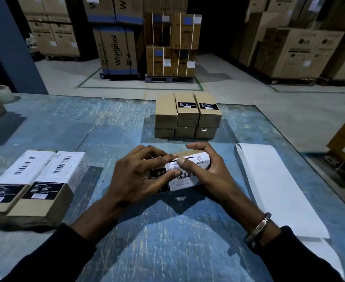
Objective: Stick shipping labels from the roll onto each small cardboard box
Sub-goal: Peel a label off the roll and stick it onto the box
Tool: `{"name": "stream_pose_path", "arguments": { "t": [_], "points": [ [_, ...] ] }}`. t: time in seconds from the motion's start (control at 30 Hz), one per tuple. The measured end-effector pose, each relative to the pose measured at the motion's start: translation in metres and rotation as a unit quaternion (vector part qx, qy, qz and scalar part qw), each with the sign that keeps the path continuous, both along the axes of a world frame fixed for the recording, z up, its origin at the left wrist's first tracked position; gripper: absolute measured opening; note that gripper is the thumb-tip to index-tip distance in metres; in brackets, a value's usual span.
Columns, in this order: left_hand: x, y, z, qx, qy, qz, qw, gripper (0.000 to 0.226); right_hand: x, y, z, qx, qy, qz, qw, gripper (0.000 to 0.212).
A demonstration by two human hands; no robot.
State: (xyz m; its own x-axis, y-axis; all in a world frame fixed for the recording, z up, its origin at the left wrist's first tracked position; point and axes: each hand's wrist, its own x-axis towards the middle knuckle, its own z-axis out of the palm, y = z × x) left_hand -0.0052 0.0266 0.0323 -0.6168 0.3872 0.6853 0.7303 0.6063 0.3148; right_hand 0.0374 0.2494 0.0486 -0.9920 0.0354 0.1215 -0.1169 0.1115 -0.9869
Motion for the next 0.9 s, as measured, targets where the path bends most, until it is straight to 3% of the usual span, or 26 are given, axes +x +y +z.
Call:
{"name": "stream_pose_path", "arguments": {
  "t": [0.13,0.33,0.53,0.63,0.73,0.9],
  "points": [
    [0.001,0.001,-0.002,0.003,-0.011,-0.019,1.0,0.043,0.0,0.001,0.0,-0.005,-0.003,-0.003,1.0,0.015],
    [0.001,0.004,-0.005,-0.016,-0.004,-0.051,0.999,0.048,-0.007,0.005,-0.004,0.012,0.038,-0.032,0.999,0.037],
    [0.012,0.008,0.0,0.071,-0.173,0.002,0.982,0.06,-0.003,0.001,-0.005,0.041,0.114,-0.03,0.992,0.035],
    [0.013,0.01,0.004,0.069,-0.205,0.008,0.976,0.058,0.001,0.001,-0.005,0.064,0.15,-0.029,0.986,0.035],
    [0.008,0.009,0.006,0.123,-0.284,-0.023,0.95,0.05,0.003,0.0,-0.005,0.079,0.168,-0.024,0.982,0.034],
    [0.008,0.011,0.009,0.185,-0.301,-0.052,0.934,0.046,0.0,-0.001,-0.005,0.08,0.125,-0.023,0.989,0.031]
  ]
}}
